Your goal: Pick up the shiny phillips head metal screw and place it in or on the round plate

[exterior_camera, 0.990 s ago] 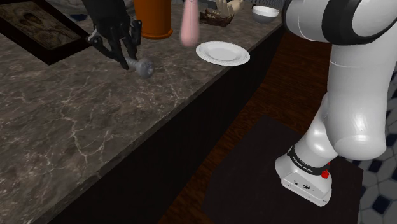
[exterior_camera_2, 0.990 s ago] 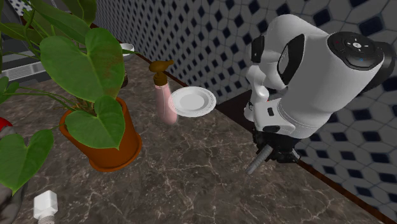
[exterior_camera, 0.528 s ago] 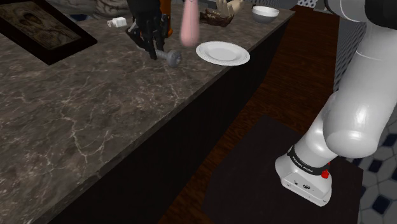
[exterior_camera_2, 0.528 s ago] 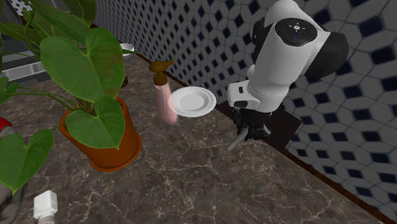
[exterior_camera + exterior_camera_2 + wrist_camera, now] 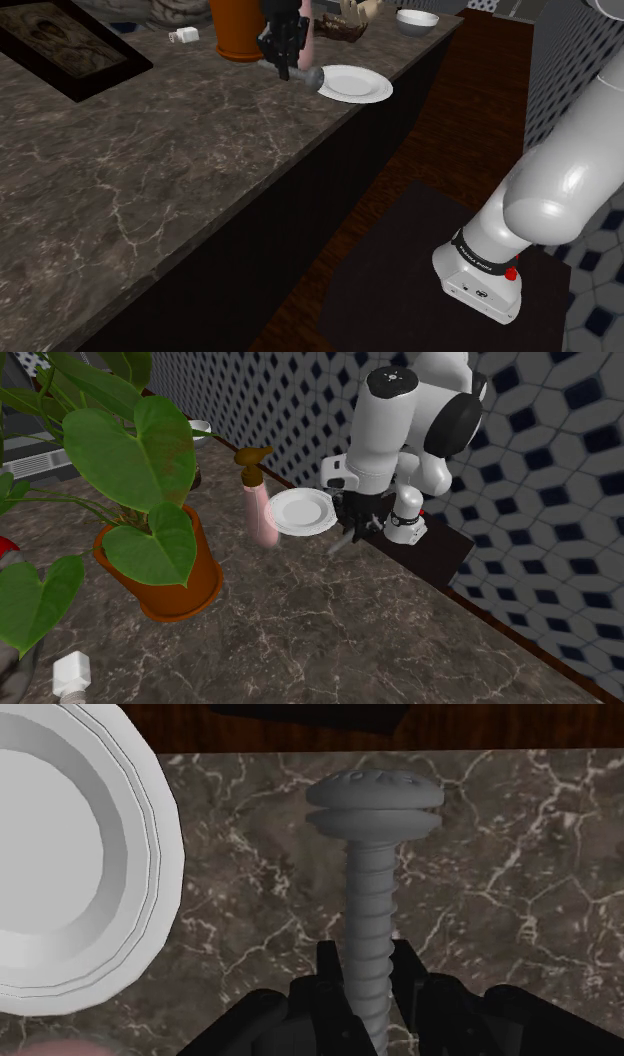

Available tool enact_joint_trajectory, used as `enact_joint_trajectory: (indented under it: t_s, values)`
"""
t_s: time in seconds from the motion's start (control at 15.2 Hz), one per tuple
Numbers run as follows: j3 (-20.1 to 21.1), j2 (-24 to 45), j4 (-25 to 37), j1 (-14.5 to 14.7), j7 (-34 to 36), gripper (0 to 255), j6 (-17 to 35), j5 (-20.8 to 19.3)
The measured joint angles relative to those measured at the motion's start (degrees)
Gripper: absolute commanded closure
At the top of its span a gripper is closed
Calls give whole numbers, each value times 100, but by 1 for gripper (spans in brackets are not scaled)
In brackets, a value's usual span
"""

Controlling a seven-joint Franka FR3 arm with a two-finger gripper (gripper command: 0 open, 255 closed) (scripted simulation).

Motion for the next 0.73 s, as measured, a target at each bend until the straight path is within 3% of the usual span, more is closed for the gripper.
enact_joint_trajectory:
  t_s: [0.73]
  values:
    - [-839, -779, -994, -753, -1572, 255, 417, 63]
